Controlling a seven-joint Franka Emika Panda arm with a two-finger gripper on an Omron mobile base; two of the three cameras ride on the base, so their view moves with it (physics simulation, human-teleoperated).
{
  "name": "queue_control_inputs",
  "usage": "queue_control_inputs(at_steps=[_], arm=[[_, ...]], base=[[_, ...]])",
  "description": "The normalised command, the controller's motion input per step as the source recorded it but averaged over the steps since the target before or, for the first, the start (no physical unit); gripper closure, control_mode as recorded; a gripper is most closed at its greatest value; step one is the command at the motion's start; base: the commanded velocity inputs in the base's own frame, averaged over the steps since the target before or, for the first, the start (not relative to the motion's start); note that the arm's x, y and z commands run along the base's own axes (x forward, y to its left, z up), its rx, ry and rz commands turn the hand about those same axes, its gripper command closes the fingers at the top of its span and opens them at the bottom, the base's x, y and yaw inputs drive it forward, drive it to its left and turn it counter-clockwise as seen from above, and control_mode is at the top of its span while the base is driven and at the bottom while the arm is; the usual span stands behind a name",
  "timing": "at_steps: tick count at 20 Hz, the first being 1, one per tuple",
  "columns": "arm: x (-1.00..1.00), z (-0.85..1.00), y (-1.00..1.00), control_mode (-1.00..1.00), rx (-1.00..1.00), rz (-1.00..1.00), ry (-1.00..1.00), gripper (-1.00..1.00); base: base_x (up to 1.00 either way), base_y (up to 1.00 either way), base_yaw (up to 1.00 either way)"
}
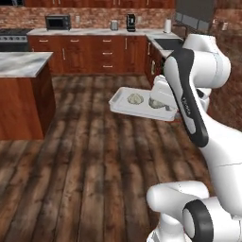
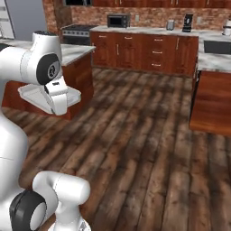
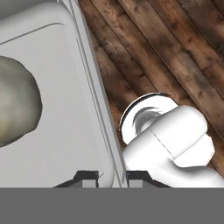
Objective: Place two dumplings into each of the tupperware containers and then place the containers in the fridge.
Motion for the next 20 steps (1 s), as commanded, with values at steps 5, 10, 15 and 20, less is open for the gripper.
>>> queue_control_inputs(at_steps=[5, 10, 15, 20], arm=[[0.0, 0.0, 0.0, 1.0, 0.0, 0.0, 0.0, 1.0], [0.0, 0.0, 0.0, 1.0, 0.0, 0.0, 0.0, 1.0], [0.0, 0.0, 0.0, 1.0, 0.0, 0.0, 0.0, 1.0], [0.0, 0.0, 0.0, 1.0, 0.0, 0.0, 0.0, 1.0]], base=[[1.0, -0.01, 0.25], [1.0, -0.04, 0.21], [1.0, -0.07, 0.18], [1.0, -0.13, 0.18]])
